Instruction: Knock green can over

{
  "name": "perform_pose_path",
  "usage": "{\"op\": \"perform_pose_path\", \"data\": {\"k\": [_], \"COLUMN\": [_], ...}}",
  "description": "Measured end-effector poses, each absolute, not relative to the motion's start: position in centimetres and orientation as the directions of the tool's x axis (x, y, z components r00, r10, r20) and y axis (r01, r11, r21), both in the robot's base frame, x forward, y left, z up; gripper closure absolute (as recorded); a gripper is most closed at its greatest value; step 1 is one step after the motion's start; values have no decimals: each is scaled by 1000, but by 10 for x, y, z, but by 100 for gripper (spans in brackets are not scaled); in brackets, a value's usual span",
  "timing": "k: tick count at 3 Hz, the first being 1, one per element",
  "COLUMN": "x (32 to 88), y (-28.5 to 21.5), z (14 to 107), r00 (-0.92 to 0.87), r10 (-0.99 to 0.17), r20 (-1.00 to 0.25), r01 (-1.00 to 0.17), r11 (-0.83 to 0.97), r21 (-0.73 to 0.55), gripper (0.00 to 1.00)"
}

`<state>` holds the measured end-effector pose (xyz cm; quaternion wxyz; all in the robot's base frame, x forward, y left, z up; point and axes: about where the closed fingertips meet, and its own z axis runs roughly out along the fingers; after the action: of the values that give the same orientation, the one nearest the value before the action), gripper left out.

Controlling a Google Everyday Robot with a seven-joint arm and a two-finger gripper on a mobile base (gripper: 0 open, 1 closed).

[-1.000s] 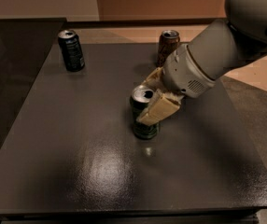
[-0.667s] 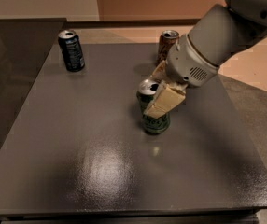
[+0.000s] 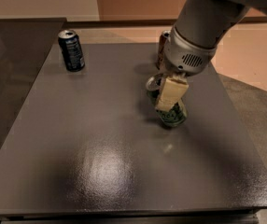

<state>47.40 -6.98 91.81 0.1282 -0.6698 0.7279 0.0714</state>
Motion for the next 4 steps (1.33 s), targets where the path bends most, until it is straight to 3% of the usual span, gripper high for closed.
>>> {"op": "perform_pose_path", "data": {"k": [1,2,4], "x": [475,475,480], "y": [-67,-59,-32], "z": [915,910,890], "r00": [-52,-18,81], "r10": [-985,-998,-994], "r20": [-165,-63,74], "r01": [-992,-990,-984], "r11": [70,26,-91], "r21": [-107,-135,-152], "gripper": [100,82,35]}}
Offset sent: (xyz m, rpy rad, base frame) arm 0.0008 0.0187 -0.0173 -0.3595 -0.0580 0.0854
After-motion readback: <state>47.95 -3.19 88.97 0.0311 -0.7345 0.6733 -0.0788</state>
